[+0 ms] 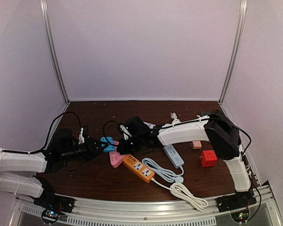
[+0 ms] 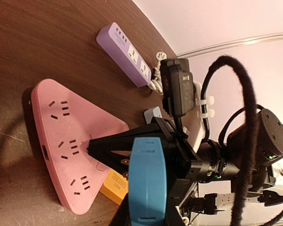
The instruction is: Pull the plug off the socket
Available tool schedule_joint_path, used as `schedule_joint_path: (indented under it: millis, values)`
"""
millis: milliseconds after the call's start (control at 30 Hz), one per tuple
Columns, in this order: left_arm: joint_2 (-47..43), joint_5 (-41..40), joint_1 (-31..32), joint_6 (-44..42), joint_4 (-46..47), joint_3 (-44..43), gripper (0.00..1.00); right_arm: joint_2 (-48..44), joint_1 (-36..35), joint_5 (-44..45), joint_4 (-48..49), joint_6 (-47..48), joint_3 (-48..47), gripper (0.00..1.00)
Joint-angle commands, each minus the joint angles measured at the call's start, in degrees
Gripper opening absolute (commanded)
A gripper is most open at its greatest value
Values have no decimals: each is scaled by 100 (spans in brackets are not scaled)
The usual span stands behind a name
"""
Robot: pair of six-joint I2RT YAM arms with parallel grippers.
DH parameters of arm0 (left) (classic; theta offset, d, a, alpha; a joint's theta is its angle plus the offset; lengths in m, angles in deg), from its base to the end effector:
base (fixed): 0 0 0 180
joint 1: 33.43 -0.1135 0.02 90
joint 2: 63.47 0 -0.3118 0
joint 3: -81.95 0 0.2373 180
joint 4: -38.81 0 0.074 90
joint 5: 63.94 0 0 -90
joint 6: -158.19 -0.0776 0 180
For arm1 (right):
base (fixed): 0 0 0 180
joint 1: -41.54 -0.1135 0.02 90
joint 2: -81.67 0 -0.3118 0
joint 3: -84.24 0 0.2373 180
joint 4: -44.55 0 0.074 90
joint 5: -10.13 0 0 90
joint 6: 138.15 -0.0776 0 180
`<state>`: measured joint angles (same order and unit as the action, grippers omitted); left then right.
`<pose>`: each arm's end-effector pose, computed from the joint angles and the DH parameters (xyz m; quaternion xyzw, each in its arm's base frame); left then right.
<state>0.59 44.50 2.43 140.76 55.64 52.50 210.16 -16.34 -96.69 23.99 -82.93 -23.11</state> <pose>0.1635 -0.1485 0.2140 -0.1615 0.7866 -0.5476 0.2352 0.2713 0.4745 0.1733 -0.2394 0.8724 0.3849 0.1829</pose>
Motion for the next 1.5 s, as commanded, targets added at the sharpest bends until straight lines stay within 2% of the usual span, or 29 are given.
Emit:
schedule_joint_path:
  millis: [0, 133, 233, 667, 867, 1033, 1267, 1400, 1467]
  values:
    - [-658, -705, 9, -856, -2348, -575, 0, -34, 40, 328, -1054, 135, 13, 0]
    - [-1111, -1231, 9, -1187, -3962, -994, 0, -147, 62, 315, -1254, 243, -337, 0]
    - [-1312, -1548, 9, -1344, -4754, -1202, 0, -187, 67, 346, -1370, 321, -572, 0]
    - [-758, -2385, 230, -1604, -6079, -2017, 0, -503, 87, 480, -1380, 341, -485, 0]
    - [-321, -2951, 446, -1643, -6739, -2460, 0, -740, 111, 675, -1459, 393, -430, 6]
    - [359, -3519, 736, -1653, -7305, -2946, 0, -1146, 170, 863, -1356, 398, -58, 18]
    - [1815, -4355, 1090, -1657, -8032, -3881, 0, -1750, 301, 1172, -1244, 372, 588, 44]
    - [2458, -4544, 1166, -1658, -8088, -4116, 0, -2140, 462, 1274, -1173, 345, 1044, 57]
    - [2628, -4579, 1185, -1658, -8084, -4166, 6, -2357, 540, 1358, -1133, 345, 1295, 64]
